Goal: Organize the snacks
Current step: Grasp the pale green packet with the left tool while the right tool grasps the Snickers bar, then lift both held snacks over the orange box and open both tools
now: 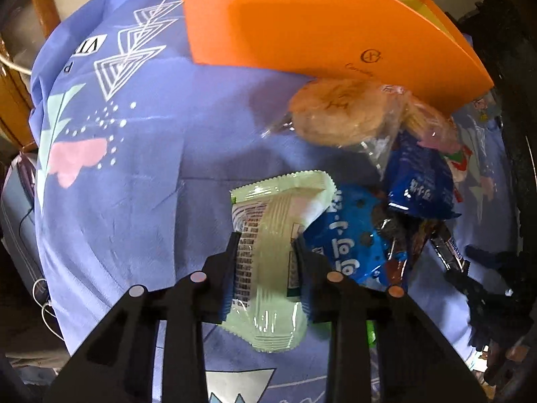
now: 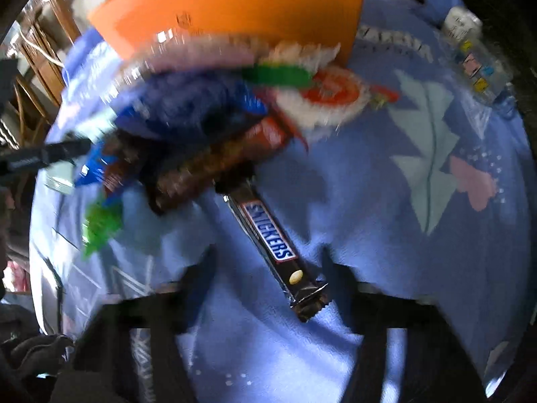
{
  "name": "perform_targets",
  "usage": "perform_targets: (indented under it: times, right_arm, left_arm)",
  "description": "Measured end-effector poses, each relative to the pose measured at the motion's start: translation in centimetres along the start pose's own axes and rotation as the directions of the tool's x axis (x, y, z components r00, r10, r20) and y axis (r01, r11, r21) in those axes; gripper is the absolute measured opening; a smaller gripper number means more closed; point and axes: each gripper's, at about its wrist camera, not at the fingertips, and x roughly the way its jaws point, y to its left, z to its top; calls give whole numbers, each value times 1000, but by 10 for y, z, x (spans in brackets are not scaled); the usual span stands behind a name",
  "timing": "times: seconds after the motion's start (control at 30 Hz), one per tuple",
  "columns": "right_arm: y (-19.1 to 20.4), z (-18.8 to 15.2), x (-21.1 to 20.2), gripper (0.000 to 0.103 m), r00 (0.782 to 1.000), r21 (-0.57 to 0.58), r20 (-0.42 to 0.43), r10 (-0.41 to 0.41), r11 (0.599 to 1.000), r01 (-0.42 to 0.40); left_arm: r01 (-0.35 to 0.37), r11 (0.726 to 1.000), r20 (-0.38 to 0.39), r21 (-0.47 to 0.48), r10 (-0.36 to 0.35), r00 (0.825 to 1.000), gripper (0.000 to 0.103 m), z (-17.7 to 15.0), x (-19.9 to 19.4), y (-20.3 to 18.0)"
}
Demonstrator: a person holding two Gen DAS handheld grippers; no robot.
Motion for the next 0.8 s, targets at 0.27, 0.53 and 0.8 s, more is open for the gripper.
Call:
perform_targets:
  times: [0.27,0.53,0.8]
  right_arm:
    - [2,-2,1,17,997,-6,-9,-71,997,71]
    - [4,0,-54,17,995,6,93,21,1000,-21]
    - [6,46,-118,17,960,-6,264,98,995,-99]
  left_arm:
    - [-17,1000,2,-14,17,1000,29,-7,3,-3]
    - [22,1000,108,6,-22,994,28,-3,-53,-4]
    - [64,997,242,46,-74,968,28,38,-118,-22]
